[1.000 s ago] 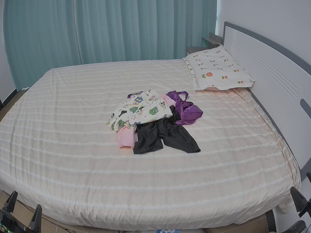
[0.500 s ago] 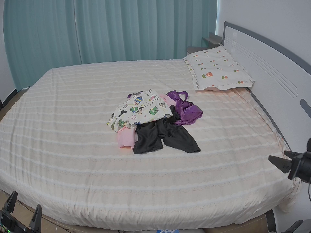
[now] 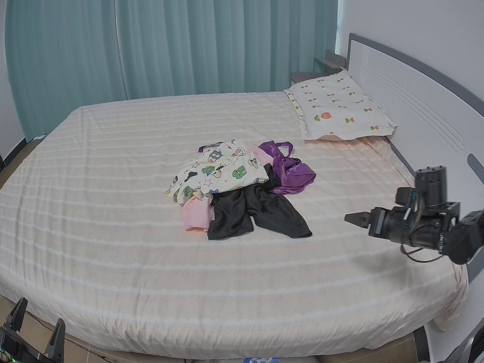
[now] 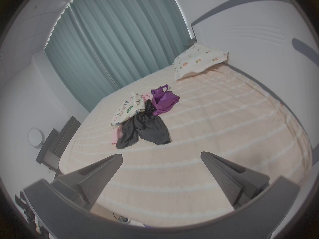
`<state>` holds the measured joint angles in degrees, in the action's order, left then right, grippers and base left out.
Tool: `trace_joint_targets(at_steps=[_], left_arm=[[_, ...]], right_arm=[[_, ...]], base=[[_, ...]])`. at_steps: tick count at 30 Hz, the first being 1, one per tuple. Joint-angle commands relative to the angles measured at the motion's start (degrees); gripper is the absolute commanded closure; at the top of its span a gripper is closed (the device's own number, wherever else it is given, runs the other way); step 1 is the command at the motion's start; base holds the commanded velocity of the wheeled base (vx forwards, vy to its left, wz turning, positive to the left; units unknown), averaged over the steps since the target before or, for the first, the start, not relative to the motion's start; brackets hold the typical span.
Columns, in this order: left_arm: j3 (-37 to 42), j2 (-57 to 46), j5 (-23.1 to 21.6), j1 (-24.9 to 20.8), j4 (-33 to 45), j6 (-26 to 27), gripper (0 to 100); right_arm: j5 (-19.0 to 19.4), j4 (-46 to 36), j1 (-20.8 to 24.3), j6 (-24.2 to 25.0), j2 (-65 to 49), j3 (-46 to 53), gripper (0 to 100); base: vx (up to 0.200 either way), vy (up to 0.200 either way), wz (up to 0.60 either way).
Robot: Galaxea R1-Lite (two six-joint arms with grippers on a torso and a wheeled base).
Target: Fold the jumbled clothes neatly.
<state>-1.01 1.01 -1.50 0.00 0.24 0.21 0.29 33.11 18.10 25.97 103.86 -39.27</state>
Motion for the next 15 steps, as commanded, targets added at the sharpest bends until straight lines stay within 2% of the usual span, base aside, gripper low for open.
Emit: trace_joint_targets(at_steps=[1,4,8,15], left_arm=[[0.9,-0.9,0.0,0.0,0.0,0.0,0],[0.9,-0.8,0.1,0.0,0.0,0.0,0],[0.9,-0.9,0.1,0.0,0.0,-0.1,0],[0.9,-0.8,0.1,0.0,0.0,0.0,0]], right_arm=[[-6.4,4.9,5.9,6.1,27.9,-18.1,0],[-7.9,4.2,6.6,8.0,32.4,-23.7,0],[-10.0,3.9,6.6,8.0,36.3,-28.7,0],[-10.6,0.9,6.0,8.0,41.2,-35.7,0]], base=[[0.0,0.0,0.0],[0.0,0.0,0.0],[0.0,0.0,0.0],[0.0,0.0,0.0]])
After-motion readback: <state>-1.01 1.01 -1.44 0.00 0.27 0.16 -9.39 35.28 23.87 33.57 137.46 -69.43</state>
